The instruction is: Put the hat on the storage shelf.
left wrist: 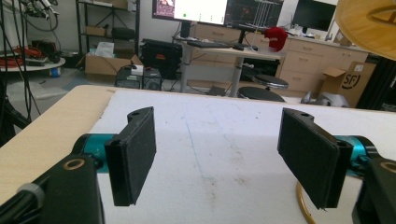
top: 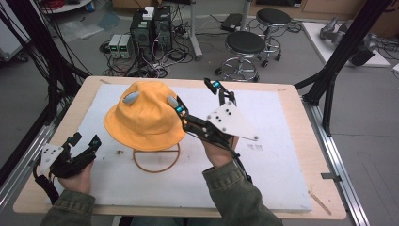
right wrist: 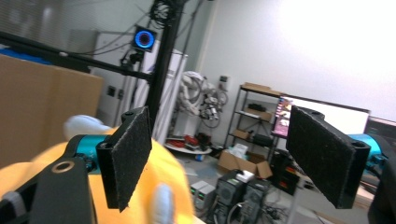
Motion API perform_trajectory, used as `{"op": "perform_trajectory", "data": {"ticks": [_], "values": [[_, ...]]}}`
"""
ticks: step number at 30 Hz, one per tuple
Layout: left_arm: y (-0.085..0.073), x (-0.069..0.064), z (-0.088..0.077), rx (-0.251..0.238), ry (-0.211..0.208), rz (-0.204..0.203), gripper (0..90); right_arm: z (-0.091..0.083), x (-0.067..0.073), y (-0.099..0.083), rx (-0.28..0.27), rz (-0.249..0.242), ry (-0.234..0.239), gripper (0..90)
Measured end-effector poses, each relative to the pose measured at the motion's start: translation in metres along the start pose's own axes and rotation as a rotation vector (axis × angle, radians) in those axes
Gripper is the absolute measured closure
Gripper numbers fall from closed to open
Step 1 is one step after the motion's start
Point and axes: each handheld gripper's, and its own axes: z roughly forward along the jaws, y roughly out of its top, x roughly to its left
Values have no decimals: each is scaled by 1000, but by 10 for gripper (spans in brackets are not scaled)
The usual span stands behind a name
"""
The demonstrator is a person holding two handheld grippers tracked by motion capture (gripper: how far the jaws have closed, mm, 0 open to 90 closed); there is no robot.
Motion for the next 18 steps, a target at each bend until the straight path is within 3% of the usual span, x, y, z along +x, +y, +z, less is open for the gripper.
{"op": "perform_trajectory", "data": {"ticks": [5,11,18], "values": [[0,0,0,0,1,1,283,-11,-18,-3,8,1,-64,214],[0,0,0,1,2,0,283,-24,-41,-8,31,52,-130,213],[0,0,0,1,4,0,283,-40,-60,-23,82,74,-207,211]]}}
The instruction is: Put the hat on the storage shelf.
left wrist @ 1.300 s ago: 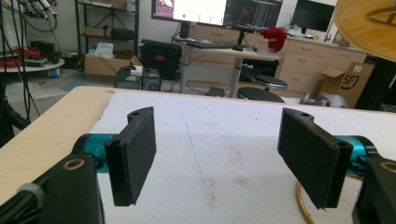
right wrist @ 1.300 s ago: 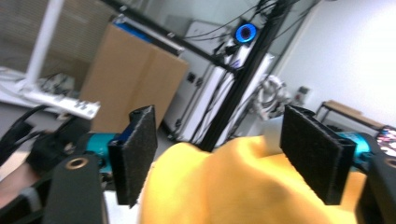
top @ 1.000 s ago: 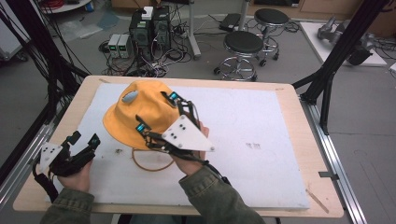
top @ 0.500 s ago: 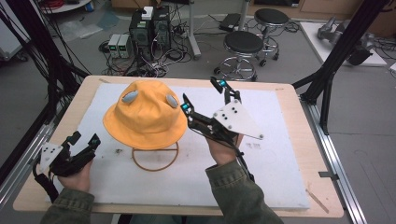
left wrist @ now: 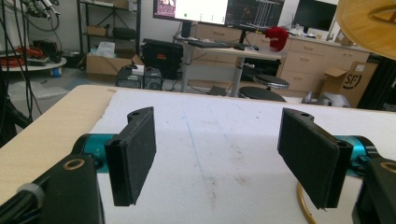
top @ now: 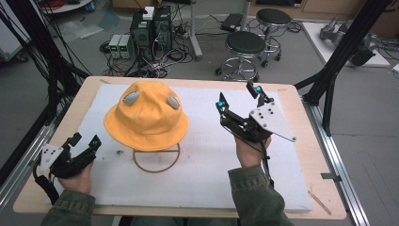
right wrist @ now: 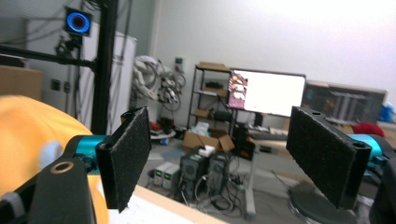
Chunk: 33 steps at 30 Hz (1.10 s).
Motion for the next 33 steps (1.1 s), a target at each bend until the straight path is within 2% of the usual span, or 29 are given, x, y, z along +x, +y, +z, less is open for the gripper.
{"op": "perform_trajectory", "data": {"ticks": [5,10,14,19,23,33], "values": [[0,0,0,2,2,3,283,-9,-14,-12,36,23,-55,211],[0,0,0,1,1,3,282,-19,-23,-22,65,40,-89,211],[0,-1,0,-3,0,3,283,-27,-28,-31,80,38,-110,208],[0,-1,0,-2,2,2,282,-35,-35,-41,97,64,-136,201],[0,-1,0,-1,3,3,282,-41,-38,-51,137,57,-153,201],[0,-2,-1,2,0,6,282,-59,-46,-78,185,66,-195,195]]}}
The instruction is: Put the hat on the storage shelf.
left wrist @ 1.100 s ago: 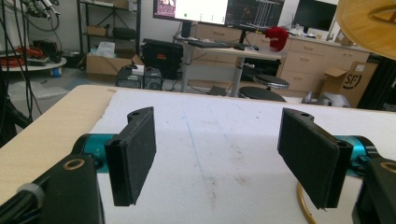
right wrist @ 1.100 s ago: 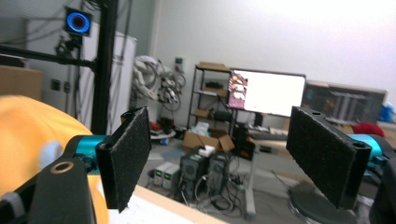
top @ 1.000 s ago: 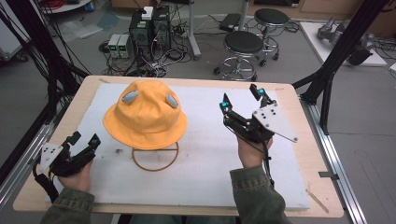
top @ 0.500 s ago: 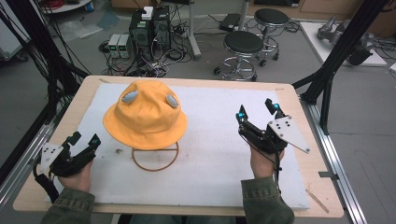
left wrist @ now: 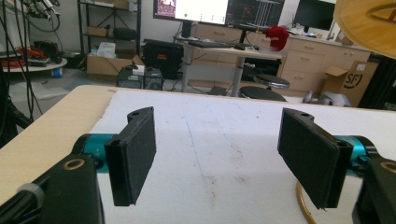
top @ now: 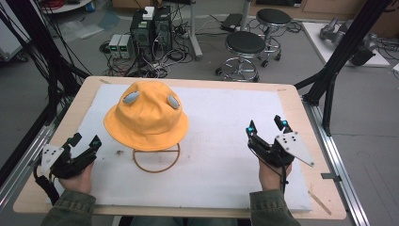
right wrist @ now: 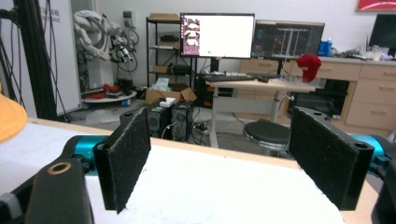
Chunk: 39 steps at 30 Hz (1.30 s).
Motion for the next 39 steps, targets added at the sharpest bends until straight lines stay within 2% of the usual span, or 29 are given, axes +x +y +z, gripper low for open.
{"op": "perform_trajectory", "data": {"ticks": [11,14,18,22,27,29,34,39], "values": [[0,-1,-1,0,-6,6,282,-10,-12,-32,61,19,-49,186],[0,-2,-1,-2,-7,6,282,-11,-16,-40,84,33,-50,185],[0,-2,-3,-5,-3,8,282,-14,-17,-50,94,32,-67,172],[1,-2,-5,-12,6,10,277,-15,-17,-61,134,19,-105,156],[1,-1,-6,-23,16,12,274,-12,-14,-72,186,32,-107,142],[1,-1,-6,-22,17,13,275,-12,-12,-74,194,22,-113,131],[1,-2,-6,-20,15,13,275,-15,-11,-72,155,10,-122,121],[1,-2,-6,-17,11,14,275,-15,-11,-72,159,5,-129,120]]}}
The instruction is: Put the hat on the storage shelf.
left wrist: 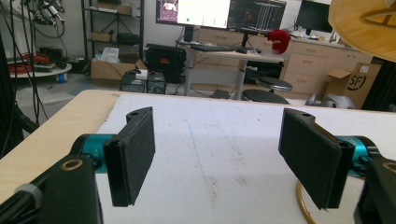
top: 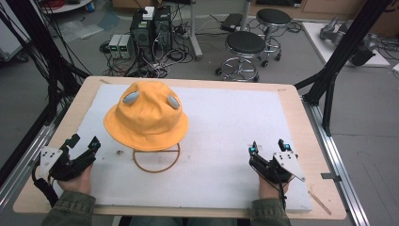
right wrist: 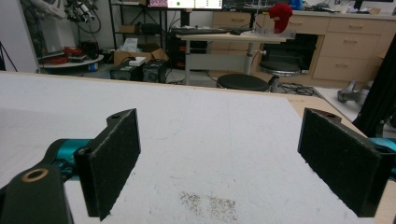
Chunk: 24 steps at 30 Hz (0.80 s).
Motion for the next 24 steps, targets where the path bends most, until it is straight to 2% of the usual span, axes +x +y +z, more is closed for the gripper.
{"op": "perform_trajectory", "data": {"ticks": [7,24], "values": [[0,-1,0,3,-3,-3,275,0,0,0,1,-6,7,118],[-2,0,2,15,-7,-9,275,3,-5,-4,16,37,26,118]]}}
